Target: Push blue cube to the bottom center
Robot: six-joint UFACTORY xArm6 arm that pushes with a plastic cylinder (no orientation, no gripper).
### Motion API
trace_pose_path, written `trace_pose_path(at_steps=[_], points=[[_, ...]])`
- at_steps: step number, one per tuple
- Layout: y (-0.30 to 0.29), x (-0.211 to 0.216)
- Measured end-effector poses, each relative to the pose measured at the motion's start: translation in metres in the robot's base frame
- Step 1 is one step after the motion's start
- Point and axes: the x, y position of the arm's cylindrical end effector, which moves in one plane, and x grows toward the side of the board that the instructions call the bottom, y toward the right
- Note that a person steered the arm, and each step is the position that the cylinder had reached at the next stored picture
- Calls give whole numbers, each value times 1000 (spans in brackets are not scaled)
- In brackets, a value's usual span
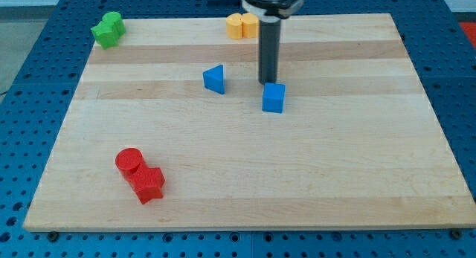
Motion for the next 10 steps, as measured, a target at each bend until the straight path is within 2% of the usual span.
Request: trace_pose_path(at_steps=[2, 3, 5, 6, 7, 8, 10], points=[[11, 93], [9, 110], [1, 62], [-10, 98], [-9, 154], [-5, 152], [-16, 104]])
